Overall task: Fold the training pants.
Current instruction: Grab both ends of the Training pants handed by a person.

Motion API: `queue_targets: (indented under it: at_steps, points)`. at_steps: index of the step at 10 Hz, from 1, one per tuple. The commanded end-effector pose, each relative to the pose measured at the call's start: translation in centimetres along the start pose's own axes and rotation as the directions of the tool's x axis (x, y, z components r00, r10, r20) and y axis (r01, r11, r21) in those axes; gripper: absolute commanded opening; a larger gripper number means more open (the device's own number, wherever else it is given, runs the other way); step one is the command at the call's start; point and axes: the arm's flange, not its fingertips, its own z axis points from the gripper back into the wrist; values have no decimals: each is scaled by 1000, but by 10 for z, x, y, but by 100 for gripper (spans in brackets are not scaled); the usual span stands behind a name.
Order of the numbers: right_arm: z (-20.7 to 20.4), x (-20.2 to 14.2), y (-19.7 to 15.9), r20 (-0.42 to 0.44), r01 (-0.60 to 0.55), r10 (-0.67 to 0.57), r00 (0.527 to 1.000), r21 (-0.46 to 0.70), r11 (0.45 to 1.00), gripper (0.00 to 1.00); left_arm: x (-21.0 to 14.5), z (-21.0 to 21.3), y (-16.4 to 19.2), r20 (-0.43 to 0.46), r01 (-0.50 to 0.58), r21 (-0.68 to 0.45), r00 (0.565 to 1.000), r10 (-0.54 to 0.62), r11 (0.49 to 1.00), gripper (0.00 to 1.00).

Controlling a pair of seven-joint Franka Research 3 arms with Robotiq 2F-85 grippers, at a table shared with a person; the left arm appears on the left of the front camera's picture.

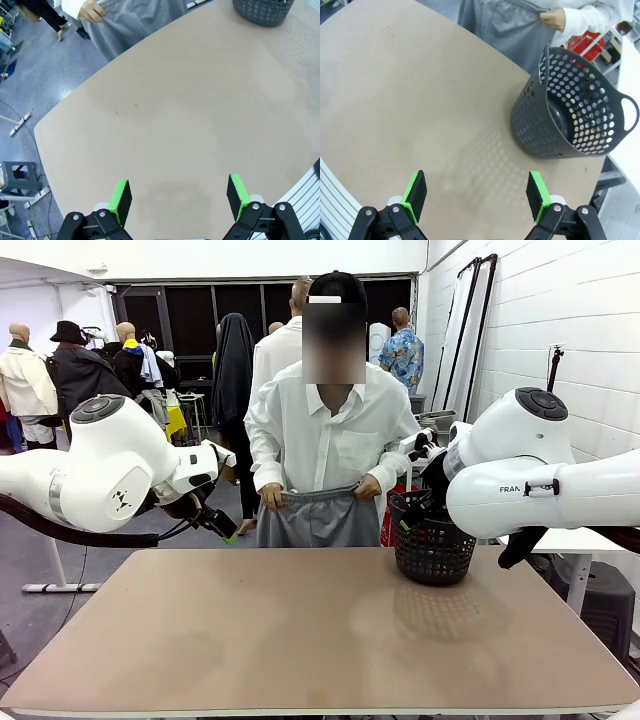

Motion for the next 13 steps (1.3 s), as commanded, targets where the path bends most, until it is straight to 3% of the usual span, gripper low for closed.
queue_targets:
  at_steps: [1, 13]
  points:
    - [0, 0, 0, 0, -1, 1, 1000, 1, 1000, 100, 0, 1, 0, 5, 1, 1, 1000, -1, 1000, 100]
    - [0, 0, 0, 0, -1, 1, 1000, 1, 1000, 100, 0, 1, 0, 5, 1, 1, 1000, -1, 1000, 100]
